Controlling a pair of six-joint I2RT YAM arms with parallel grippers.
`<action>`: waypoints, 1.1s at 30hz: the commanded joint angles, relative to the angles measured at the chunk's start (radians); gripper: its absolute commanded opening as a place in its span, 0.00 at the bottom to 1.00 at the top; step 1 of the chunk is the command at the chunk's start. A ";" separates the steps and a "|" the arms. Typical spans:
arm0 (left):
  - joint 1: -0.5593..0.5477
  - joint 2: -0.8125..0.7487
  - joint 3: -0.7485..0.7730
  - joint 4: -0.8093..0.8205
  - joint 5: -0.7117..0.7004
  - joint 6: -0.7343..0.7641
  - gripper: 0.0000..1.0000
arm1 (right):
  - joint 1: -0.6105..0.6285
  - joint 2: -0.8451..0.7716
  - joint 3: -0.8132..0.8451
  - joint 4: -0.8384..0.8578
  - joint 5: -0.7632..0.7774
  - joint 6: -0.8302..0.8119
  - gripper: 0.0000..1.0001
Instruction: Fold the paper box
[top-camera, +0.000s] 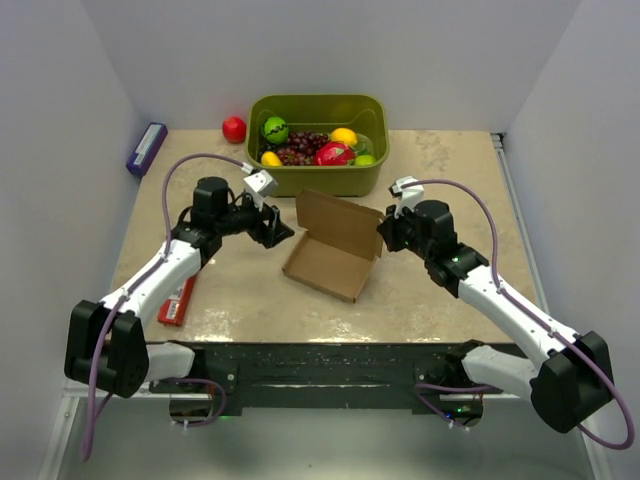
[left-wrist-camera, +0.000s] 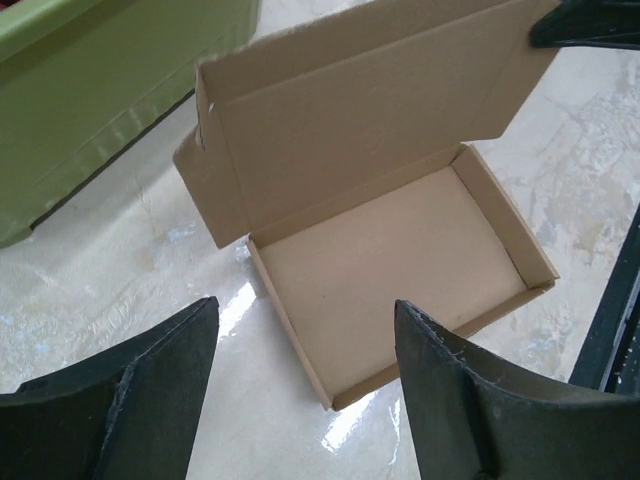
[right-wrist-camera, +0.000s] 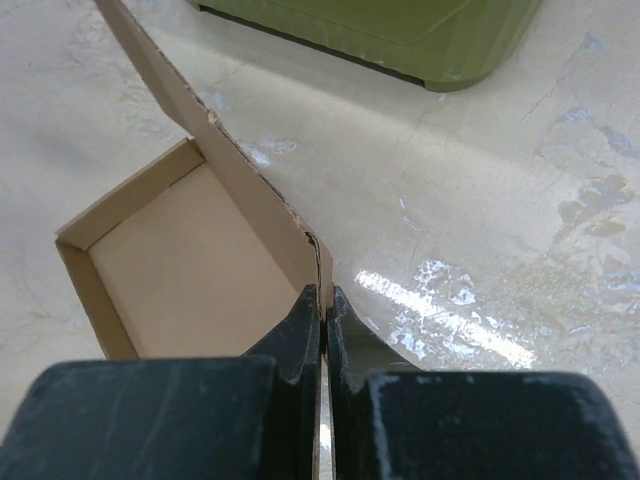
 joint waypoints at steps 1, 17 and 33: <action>0.006 0.038 0.037 -0.003 -0.072 0.025 0.75 | 0.000 -0.029 0.003 0.035 -0.043 -0.020 0.00; 0.104 0.036 0.029 0.077 0.069 -0.019 0.68 | -0.002 -0.081 0.013 0.034 -0.170 -0.026 0.00; 0.100 0.071 0.020 0.159 0.224 -0.080 0.35 | -0.002 -0.072 0.024 0.024 -0.190 -0.029 0.00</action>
